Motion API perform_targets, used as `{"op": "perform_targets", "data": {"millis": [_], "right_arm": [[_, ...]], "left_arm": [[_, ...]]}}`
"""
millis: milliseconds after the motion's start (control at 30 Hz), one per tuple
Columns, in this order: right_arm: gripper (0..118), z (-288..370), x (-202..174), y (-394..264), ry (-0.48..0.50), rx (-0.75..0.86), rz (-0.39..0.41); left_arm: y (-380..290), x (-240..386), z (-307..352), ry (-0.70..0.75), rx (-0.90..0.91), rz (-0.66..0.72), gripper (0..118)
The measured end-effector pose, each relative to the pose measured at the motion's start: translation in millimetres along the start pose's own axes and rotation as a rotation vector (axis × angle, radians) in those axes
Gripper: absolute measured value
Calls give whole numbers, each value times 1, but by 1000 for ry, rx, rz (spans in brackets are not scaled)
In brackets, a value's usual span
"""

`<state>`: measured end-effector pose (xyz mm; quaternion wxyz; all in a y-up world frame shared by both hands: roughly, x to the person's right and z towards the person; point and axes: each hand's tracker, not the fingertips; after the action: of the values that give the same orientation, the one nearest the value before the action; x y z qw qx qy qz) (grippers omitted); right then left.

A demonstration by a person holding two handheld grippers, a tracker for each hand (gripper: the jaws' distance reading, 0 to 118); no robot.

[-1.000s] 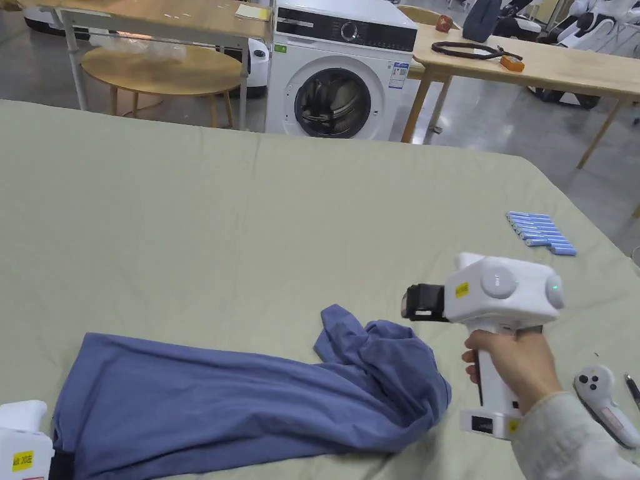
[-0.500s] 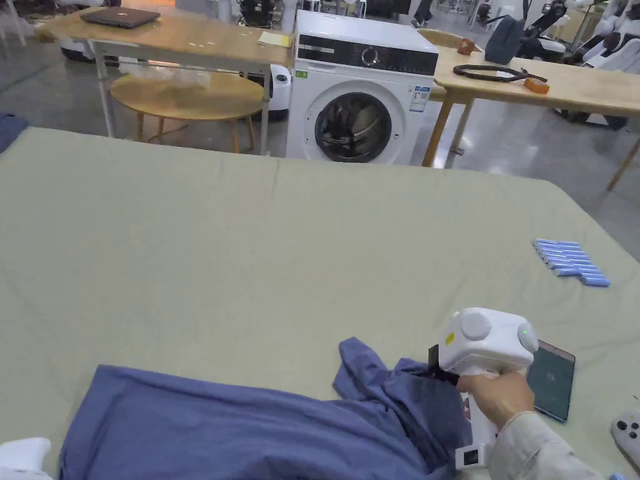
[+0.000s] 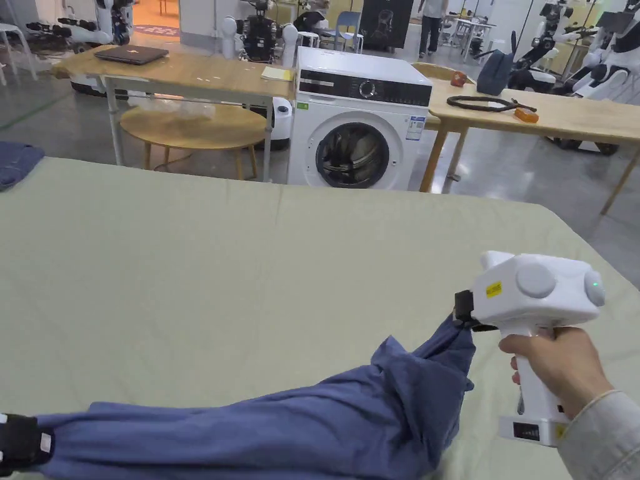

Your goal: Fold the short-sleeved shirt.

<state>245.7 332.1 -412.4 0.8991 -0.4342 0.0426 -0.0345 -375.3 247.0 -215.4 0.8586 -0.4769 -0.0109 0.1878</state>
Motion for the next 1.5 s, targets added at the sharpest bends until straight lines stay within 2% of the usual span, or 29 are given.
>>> {"op": "perform_targets", "data": {"millis": [133, 233, 333, 400, 467, 567, 733, 933, 1067, 1133, 1233, 1367, 1467, 1500], "right_arm": [[0, 53, -16, 26, -6, 115, 25], [0, 72, -26, 59, -11, 183, 48], [0, 92, -39, 93, 14, 248, 22], [0, 100, -50, 114, -7, 275, 50], [0, 113, -71, 133, -72, 328, 104], [0, 105, -87, 174, -96, 333, 112], [0, 80, -111, 232, -177, 371, 117], [0, 28, -113, 296, -211, 398, 73], [0, -6, -117, 308, -228, 424, 50], [0, -22, -122, 300, -224, 431, 37], [0, -79, -112, 295, -208, 400, 24], [0, -163, -95, 250, -207, 331, 18], [0, -212, -75, 188, -166, 225, -39], [0, -224, -69, 166, -167, 177, -24]], "left_arm": [[44, -5, 56, -10, 144, 16, 1], [81, 3, 97, 20, 223, -21, 1], [123, 5, 121, -6, 302, -55, 1], [148, 11, 132, 21, 322, -58, 1], [183, 11, 134, 15, 326, -66, 1], [232, 25, 131, 32, 337, -66, 1], [320, 33, 104, 64, 339, -69, 1], [399, 37, 63, 36, 392, -30, 1], [425, 43, 21, 36, 424, -54, 1], [449, 24, -17, 32, 428, -49, 1], [446, 5, -73, 31, 406, -16, 1], [399, -16, -150, 18, 356, 0, 1], [345, -38, -200, 33, 275, 53, 1], [328, -45, -214, 22, 236, 64, 1]]}}
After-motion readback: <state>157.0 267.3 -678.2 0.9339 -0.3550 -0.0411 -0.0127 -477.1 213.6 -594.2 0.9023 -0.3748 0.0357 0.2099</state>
